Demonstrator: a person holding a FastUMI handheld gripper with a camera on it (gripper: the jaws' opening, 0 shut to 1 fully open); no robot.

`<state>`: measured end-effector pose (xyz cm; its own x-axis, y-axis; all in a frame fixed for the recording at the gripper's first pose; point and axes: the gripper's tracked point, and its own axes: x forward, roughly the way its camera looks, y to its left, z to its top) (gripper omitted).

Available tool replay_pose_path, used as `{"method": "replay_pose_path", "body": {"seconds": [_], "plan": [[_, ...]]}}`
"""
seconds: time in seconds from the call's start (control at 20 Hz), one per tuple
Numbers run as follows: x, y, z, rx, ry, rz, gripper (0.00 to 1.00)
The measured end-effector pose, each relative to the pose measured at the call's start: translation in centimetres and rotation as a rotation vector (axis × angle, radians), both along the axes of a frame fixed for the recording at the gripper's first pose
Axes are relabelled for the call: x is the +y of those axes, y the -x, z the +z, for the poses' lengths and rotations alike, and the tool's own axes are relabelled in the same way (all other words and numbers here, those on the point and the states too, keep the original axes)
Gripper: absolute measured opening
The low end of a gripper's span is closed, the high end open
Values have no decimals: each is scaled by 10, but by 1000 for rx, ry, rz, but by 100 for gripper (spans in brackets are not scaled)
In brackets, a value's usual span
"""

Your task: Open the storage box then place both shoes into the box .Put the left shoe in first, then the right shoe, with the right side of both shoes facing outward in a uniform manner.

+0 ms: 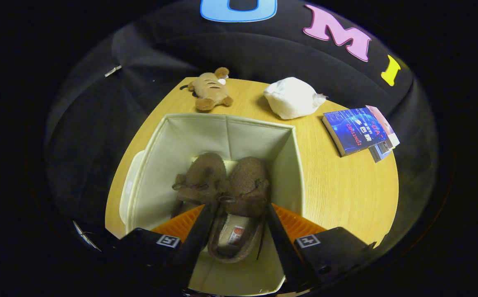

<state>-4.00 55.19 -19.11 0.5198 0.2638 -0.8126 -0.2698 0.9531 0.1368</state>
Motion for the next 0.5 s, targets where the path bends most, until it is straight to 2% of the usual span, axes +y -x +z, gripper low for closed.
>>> {"method": "replay_pose_path", "body": {"seconds": [0.05,0.1,0.5], "plan": [[2,1,0,-8,3,12,92],[2,2,0,-19,8,19,97],[-11,4,30,-115,-47,79,99]]}}
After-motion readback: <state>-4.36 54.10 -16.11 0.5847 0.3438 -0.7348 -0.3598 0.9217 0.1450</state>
